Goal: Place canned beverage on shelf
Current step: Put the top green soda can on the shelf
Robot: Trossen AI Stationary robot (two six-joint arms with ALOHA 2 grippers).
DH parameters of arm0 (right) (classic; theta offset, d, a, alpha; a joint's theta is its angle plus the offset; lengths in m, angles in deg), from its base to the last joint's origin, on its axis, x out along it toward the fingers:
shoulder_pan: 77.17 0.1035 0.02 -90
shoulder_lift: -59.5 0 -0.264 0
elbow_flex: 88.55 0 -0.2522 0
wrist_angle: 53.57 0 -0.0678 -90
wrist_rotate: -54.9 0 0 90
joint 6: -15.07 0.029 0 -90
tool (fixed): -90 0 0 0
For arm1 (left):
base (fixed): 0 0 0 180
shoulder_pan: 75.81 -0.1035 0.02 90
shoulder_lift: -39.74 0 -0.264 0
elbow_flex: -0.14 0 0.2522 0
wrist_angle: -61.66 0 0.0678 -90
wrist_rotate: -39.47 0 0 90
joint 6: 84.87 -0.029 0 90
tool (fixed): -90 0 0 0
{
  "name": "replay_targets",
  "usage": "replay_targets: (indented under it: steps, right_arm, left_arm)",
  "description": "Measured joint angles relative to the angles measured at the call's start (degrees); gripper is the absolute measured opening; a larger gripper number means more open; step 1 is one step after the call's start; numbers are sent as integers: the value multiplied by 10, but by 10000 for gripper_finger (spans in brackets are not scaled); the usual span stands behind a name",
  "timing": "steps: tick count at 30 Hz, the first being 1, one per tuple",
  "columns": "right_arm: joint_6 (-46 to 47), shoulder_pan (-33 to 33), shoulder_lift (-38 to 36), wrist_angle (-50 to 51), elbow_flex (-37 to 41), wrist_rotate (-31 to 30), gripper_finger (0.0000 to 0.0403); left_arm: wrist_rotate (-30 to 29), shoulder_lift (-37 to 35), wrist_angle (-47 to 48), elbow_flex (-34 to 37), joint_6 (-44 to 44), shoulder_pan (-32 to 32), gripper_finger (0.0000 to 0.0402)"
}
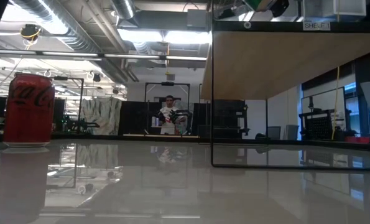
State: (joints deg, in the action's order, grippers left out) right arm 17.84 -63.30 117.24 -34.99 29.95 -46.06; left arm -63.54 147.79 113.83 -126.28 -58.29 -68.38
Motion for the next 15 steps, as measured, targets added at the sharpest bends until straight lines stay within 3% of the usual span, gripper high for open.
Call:
replay_targets:
  steps: [15]
  right_arm:
    - [13, 0, -16, 12, -2, 5, 293]
  left_arm:
    - [29, -12, -10, 1, -4, 0, 304]
